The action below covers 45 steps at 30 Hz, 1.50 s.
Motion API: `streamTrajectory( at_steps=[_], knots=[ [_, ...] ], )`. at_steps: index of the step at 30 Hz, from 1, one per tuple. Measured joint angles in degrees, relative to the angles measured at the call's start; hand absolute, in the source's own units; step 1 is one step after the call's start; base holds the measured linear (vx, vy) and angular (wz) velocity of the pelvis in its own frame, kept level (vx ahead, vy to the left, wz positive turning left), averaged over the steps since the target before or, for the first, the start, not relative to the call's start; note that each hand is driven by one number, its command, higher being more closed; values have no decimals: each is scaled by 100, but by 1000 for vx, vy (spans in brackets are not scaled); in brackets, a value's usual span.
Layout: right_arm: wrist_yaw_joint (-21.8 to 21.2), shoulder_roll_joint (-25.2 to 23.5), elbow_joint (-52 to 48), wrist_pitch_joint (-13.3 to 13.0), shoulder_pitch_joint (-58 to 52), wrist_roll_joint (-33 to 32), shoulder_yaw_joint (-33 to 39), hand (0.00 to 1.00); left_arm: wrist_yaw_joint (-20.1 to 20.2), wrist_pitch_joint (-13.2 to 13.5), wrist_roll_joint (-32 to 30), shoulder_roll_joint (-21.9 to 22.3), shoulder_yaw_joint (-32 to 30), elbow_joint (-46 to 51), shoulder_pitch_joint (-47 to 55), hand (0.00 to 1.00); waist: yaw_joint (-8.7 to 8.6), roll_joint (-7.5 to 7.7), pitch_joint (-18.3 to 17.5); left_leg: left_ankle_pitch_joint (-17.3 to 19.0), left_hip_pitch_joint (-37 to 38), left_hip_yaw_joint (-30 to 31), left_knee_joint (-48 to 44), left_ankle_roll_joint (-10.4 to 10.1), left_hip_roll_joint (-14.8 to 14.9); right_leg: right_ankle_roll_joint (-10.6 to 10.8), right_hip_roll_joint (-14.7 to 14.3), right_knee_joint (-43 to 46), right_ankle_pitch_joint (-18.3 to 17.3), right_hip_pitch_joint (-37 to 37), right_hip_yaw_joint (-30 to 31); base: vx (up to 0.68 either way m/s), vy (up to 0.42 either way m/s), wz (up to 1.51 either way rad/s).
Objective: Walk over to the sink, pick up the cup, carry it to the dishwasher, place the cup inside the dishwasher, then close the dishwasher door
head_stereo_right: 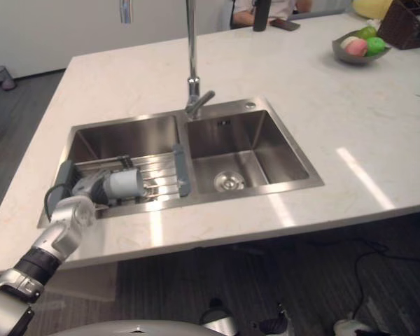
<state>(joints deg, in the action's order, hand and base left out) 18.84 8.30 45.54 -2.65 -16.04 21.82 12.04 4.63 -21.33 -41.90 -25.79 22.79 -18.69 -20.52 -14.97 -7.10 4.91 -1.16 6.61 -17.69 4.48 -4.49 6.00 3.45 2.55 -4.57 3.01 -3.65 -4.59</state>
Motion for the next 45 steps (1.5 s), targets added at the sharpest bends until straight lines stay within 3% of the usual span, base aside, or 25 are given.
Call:
streamTrajectory(
  at_steps=[7,25,26,30,36,45],
  knots=[
    [-9,-1,-1,2,-16,1,11,0,63,-2,0,4,63,-13,-1,0,-54,-58,45,28,58,-89,0,3,-1,2,-2,0,-1,-9,83,-11,-4,-6],
    [-225,2,-16,11,-60,15,271,0,871,-251,-109,9,76,-645,-311,0,-176,-124,88,75,154,-235,-1,-19,1,6,-27,-1,-3,-28,227,-6,-4,-3],
    [-248,2,-23,11,-60,21,271,0,904,-252,-108,9,67,-721,-348,100,-185,-120,91,75,156,-235,-1,-19,0,7,-27,-1,-3,-28,227,0,0,0],
    [-355,1,-192,22,-80,66,272,0,1075,-241,-109,10,-17,-992,-439,100,-246,-143,97,77,171,-243,-1,-19,0,9,-28,-1,-5,-37,233,0,0,0],
    [-378,19,-197,22,-61,96,274,0,1013,-102,-93,19,-54,-1237,-484,100,-248,-149,100,78,206,-249,0,-21,2,24,-29,-22,-16,-66,239,-16,-11,0],
    [-372,14,-188,19,-50,85,271,0,114,270,738,181,-173,-1154,-256,100,-208,-123,116,96,211,-76,0,7,-40,82,14,-32,-71,-160,79,3,-11,9]
  ],
)
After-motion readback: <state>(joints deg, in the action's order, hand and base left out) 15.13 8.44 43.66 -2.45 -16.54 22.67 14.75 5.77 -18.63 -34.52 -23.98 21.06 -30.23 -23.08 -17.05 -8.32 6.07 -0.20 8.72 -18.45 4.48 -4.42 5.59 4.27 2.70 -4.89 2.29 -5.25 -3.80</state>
